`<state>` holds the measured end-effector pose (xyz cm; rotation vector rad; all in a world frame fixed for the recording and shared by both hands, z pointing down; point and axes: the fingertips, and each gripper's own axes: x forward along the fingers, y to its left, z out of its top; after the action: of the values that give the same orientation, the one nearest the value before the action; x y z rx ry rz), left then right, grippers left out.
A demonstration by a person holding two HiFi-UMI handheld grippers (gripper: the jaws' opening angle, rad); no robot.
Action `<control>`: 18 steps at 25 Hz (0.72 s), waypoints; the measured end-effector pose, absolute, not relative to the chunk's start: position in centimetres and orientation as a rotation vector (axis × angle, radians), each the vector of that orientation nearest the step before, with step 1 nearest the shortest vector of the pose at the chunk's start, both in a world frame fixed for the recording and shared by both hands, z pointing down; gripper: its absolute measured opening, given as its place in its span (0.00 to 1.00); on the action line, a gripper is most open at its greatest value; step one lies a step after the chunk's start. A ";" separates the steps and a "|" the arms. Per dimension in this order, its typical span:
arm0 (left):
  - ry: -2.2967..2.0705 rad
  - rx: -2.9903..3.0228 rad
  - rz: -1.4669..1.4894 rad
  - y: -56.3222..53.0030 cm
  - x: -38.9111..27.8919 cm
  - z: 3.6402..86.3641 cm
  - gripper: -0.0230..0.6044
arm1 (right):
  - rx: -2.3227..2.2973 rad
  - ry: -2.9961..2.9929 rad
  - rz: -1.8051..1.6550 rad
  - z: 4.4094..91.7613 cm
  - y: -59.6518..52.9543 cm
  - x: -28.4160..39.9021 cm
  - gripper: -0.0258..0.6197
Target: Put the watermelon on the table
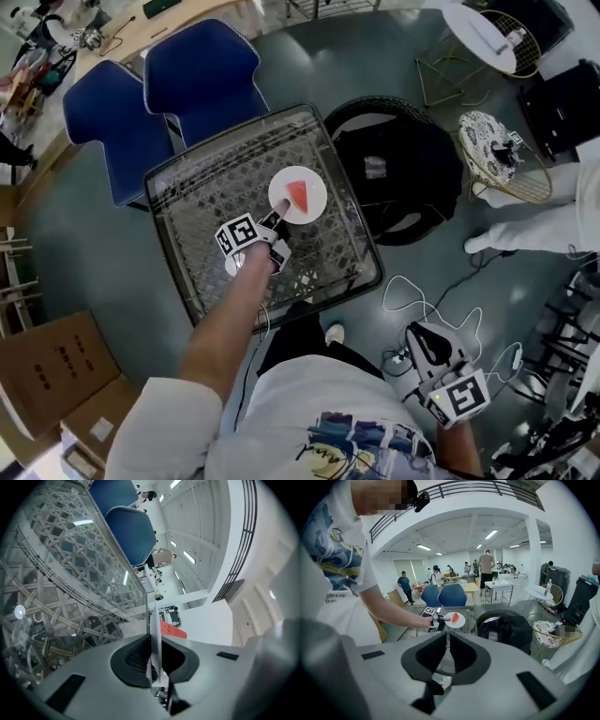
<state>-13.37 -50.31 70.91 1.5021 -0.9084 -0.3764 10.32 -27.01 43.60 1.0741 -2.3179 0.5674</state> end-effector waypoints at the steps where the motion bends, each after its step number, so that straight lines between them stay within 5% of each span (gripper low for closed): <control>1: -0.909 1.493 -0.365 -51.2 -13.3 71.7 0.08 | 1.077 -2.301 0.582 43.9 -27.4 10.3 0.09; 18: -0.992 1.485 -0.061 -55.9 -13.0 77.3 0.08 | 1.100 -2.231 0.698 46.3 -30.8 10.0 0.09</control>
<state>-12.98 -55.89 77.27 1.4848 -0.9924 -0.0606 9.99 -30.79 46.26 1.1004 -2.2314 0.6984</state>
